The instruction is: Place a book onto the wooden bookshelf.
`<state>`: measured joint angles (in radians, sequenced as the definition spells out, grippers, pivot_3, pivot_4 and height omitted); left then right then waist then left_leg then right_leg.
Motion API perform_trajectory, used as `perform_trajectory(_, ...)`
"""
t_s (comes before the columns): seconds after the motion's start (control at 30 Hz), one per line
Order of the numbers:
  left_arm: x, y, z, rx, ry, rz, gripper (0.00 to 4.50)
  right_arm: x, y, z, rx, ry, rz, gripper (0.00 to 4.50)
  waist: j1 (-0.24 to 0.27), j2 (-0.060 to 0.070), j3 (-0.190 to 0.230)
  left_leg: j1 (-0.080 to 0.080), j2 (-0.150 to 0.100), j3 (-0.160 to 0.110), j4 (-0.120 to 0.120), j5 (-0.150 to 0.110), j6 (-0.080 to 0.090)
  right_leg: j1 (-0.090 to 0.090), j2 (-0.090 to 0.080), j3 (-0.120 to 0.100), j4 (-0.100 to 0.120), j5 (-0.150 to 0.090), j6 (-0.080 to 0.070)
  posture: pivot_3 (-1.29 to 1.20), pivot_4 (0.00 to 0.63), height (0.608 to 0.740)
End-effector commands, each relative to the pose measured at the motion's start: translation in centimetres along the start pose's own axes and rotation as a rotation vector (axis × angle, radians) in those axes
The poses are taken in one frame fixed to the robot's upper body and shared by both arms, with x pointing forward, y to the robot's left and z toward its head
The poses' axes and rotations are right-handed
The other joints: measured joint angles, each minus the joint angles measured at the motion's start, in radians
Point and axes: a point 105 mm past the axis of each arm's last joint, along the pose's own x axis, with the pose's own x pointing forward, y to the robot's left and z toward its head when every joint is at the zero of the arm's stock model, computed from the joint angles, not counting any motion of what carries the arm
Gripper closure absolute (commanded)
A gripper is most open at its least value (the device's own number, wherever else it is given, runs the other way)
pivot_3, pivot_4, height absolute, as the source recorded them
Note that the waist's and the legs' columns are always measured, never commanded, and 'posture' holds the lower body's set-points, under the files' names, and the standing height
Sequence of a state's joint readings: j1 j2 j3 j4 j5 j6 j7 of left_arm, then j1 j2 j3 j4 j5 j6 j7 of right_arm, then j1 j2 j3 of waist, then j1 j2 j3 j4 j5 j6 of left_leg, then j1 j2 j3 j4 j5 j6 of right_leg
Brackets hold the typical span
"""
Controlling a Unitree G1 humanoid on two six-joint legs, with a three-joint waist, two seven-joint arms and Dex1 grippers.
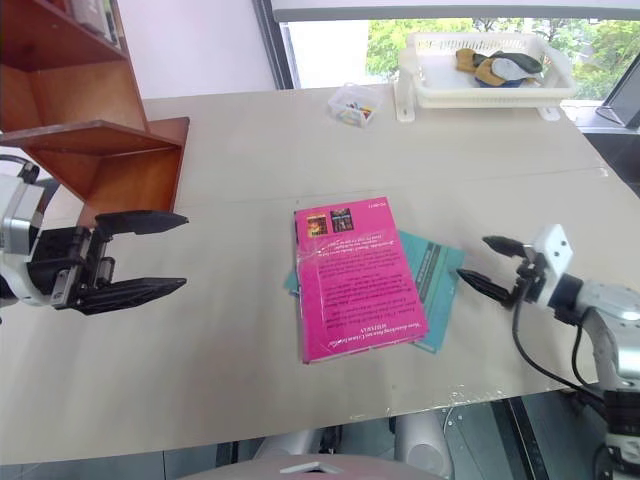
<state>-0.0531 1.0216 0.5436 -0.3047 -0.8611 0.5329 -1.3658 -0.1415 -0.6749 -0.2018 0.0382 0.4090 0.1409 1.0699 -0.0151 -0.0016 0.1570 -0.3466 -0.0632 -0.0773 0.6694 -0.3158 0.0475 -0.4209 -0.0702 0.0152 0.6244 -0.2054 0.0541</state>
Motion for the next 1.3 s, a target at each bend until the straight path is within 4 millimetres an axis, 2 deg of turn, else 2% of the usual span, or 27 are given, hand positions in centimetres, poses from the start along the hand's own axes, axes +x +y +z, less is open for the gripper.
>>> perform_trajectory(0.03, -0.2, -0.2, 0.6, 0.044, 0.001, 0.014, 0.04, 1.5, 1.3, 0.3, -0.082, -0.004, 0.08, 0.0, 0.005, 0.0, 0.0, -0.001, 0.0, 0.0, 0.0, 0.0, 0.0, 0.0, 0.0, 0.0, 0.0, 0.0, 0.0, 0.0, 0.15, 0.74)
perform_trajectory(0.17, -0.4, -0.3, 0.6, 0.044, 0.004, 0.022, 0.04, 2.6, 2.5, -0.4, -0.11, 0.044, 0.174, 0.0, 0.006, 0.0, 0.0, -0.002, -0.001, -0.001, 0.0, 0.0, 0.0, -0.001, -0.001, 0.0, -0.002, 0.0, 0.0, 0.0, 0.15, 0.74)
perform_trajectory(0.4, -0.5, -0.4, 0.4, 0.035, 0.007, 0.037, 0.04, 5.1, 4.1, 0.8, -0.128, -0.015, 0.271, 0.0, -0.001, 0.0, 0.0, -0.002, 0.0, 0.0, 0.0, 0.0, 0.0, -0.001, 0.0, 0.0, -0.001, 0.0, 0.0, 0.0, 0.15, 0.74)
perform_trajectory(0.6, -0.7, -0.6, 0.1, 0.025, 0.01, 0.046, 0.04, 6.2, 5.2, 1.0, -0.126, -0.032, 0.325, 0.0, 0.004, 0.0, 0.001, -0.002, -0.001, -0.001, 0.0, 0.0, 0.0, -0.001, -0.001, 0.0, -0.001, 0.0, 0.0, 0.0, 0.15, 0.74)
perform_trajectory(1.07, -0.8, -0.6, -0.1, 0.019, 0.016, 0.047, 0.04, 8.3, 5.7, 1.1, -0.146, -0.055, 0.358, 0.0, 0.001, 0.0, 0.001, -0.002, -0.001, -0.001, 0.0, 0.0, 0.0, -0.002, 0.0, 0.0, -0.001, 0.0, 0.0, 0.0, 0.15, 0.74)
perform_trajectory(1.3, -0.9, -0.5, -0.1, 0.02, 0.017, 0.053, 0.04, 8.7, 5.6, 0.9, -0.149, -0.059, 0.357, 0.0, 0.001, 0.0, 0.001, -0.002, -0.001, -0.001, 0.0, 0.0, 0.0, -0.002, 0.0, 0.0, -0.001, 0.0, 0.0, 0.0, 0.15, 0.74)
